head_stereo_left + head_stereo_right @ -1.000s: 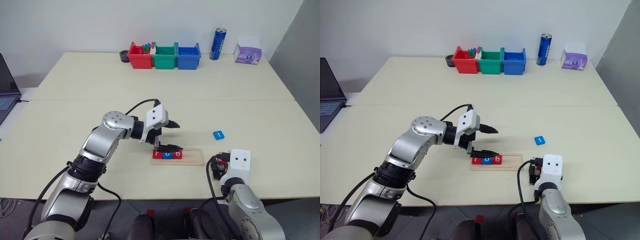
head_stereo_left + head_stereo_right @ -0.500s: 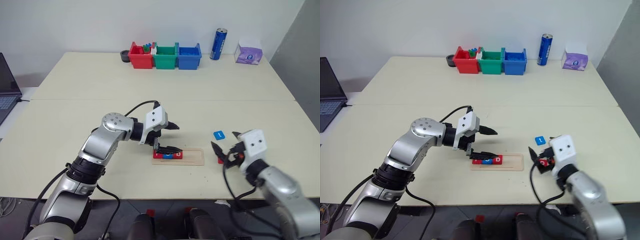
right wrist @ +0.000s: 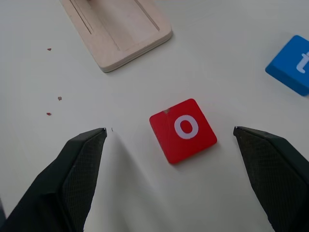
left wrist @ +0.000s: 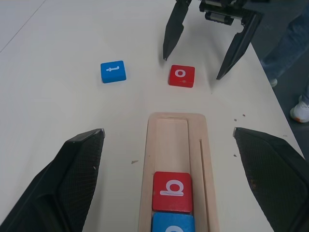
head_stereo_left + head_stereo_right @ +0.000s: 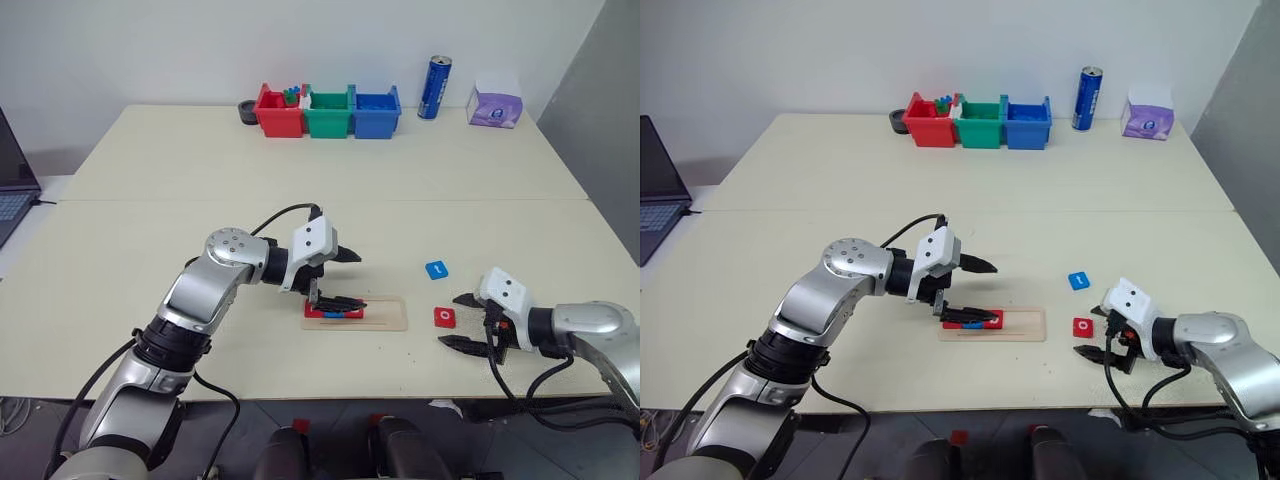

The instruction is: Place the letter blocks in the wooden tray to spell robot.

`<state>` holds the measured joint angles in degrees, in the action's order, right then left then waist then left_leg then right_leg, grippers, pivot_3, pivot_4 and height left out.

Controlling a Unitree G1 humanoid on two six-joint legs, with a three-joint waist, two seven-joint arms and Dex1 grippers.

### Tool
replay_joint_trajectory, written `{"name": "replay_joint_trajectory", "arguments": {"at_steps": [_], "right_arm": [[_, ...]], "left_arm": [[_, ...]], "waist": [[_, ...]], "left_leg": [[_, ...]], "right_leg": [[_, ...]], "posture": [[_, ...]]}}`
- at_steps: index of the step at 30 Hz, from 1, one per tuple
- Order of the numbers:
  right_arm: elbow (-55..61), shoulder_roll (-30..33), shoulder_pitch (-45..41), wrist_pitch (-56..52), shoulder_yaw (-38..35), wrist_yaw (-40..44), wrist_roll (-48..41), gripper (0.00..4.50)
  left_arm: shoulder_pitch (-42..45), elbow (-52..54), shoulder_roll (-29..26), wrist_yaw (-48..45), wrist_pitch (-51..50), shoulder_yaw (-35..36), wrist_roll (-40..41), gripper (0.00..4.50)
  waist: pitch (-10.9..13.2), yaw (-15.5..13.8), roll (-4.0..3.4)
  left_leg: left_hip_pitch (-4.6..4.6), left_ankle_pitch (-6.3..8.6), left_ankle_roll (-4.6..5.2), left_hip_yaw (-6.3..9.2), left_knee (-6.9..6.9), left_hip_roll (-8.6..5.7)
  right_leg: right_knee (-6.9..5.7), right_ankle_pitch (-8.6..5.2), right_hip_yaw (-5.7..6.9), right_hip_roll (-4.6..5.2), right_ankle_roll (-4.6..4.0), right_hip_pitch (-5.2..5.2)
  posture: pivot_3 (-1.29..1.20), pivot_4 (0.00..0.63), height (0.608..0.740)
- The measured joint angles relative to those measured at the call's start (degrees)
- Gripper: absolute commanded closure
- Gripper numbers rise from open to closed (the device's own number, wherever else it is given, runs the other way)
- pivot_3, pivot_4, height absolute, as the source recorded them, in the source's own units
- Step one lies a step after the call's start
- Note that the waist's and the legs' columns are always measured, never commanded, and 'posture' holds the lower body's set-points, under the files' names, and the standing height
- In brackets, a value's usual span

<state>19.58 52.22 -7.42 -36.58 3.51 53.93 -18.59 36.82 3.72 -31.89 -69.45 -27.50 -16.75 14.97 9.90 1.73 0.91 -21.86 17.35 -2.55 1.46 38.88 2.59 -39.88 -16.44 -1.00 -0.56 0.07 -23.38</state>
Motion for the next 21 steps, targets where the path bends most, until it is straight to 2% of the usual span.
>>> {"name": "replay_joint_trajectory", "arguments": {"at_steps": [7,10,17,21], "right_arm": [[-4.94,0.04,-3.18,3.57,3.64,2.73,3.03,0.02],[-6.17,0.04,-4.06,4.12,4.49,3.69,3.55,0.59],[-7.30,-0.39,-4.60,4.89,4.57,4.71,3.97,3.04],[-6.11,-0.22,-4.59,4.74,4.56,4.90,3.87,3.05]], "left_arm": [[-0.10,0.16,-0.56,0.00,0.04,0.00,0.03,0.00],[-0.11,0.16,-0.69,-0.03,0.21,0.00,0.03,0.00],[-0.34,0.12,-1.81,-0.11,0.70,0.00,-0.03,0.00],[-1.45,-0.40,-3.44,-0.61,1.87,0.02,-0.03,0.00]], "waist": [[0.00,-0.12,0.00],[0.00,-0.13,0.00],[0.00,-0.14,0.00],[0.00,-0.14,0.00]], "left_leg": [[-0.02,0.00,-0.01,-0.01,0.01,0.00],[-0.01,0.00,-0.01,-0.01,0.03,0.00],[0.00,-0.01,-0.01,-0.01,0.03,0.00],[0.00,-0.01,-0.01,0.00,0.03,0.01]], "right_leg": [[0.01,0.00,0.01,0.03,0.00,0.00],[0.00,0.01,0.01,0.04,-0.01,0.00],[-0.01,0.01,0.01,0.03,-0.01,0.00],[-0.02,0.01,0.01,0.03,-0.01,0.00]], "posture": [[0.00,0.150,0.740],[0.00,0.150,0.740],[0.00,0.150,0.740],[0.00,0.150,0.740]]}}
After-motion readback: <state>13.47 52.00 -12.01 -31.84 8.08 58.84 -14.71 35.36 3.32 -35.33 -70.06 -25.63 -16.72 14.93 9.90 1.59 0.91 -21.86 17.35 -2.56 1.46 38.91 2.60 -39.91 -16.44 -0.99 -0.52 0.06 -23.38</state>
